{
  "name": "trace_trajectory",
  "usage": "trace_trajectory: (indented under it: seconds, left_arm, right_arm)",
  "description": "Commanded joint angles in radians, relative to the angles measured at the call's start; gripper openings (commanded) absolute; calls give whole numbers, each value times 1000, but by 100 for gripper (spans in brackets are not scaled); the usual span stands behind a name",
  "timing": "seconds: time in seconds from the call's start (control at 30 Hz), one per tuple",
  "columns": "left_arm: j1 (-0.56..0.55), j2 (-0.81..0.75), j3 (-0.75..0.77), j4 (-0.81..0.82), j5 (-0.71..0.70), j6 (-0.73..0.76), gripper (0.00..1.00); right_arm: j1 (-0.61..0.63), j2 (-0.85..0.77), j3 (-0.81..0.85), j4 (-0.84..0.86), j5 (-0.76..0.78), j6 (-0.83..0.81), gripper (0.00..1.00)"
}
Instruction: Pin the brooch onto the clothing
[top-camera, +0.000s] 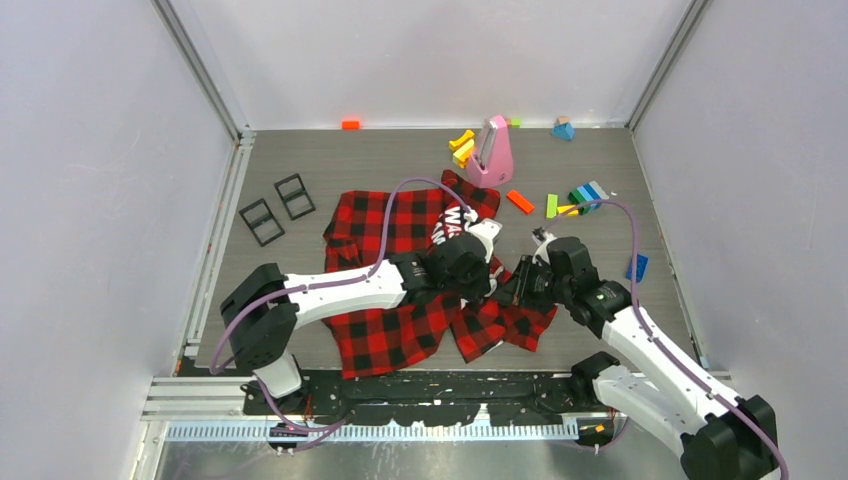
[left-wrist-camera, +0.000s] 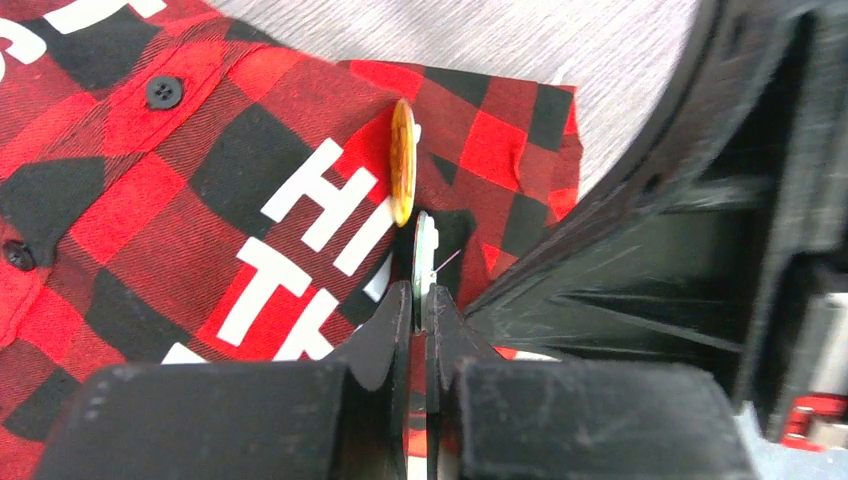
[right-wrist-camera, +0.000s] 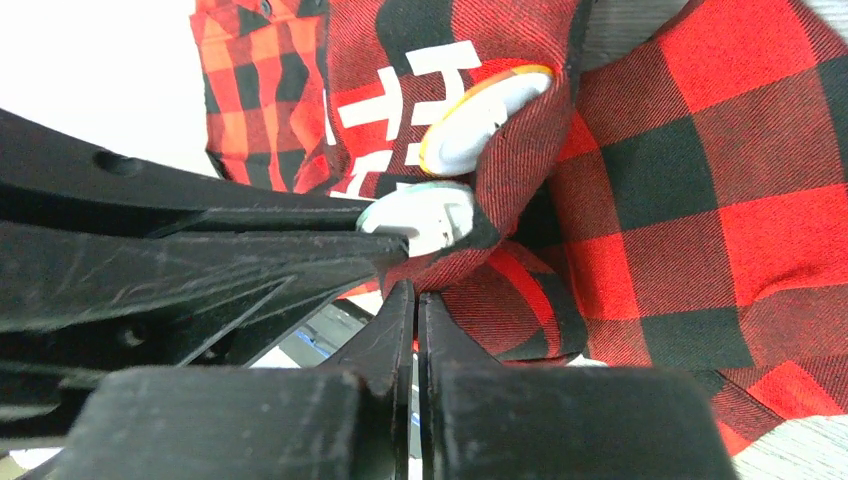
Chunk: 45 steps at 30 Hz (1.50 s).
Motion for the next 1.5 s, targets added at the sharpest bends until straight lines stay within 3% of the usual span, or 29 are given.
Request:
trace_trajectory:
  seconds: [0.0,0.33,0.4,0.5,0.63,0.83,1.03,1.27,1.47]
  left_arm:
    - [-1,-19,-12,103,68,-29,0]
    - [40,-62,-101,193,157,-125,0]
    - [56,-74,-124,193,154,-129,0]
    - [83,-98,-161,193,138,-129,0]
    - [101,-122,-192,193,137,-124,0]
    - [103,-124,-201,229,158,-119,0]
    - [103,-105,-201,243,181,-109,0]
    - [103,-135,-201,235,152,-92,0]
    - [110,-206,-209,162,69,-44,0]
  right_arm:
    - [28,51,37,27,-22,-34,1]
    - [93,74,45,36,34,-42,2]
    - [93,44,58,12,79,-40,13]
    - [93,-13,99,-45,139,-47,42]
    - [93,-50,145,-131,236,-56,54]
    - [93,-41,135,-113,292,-33,55]
    - [92,-10,78,-94,396,91,50]
    - [90,18,20,-4,394,125,49]
    - [30,65,78,16,311,15,61]
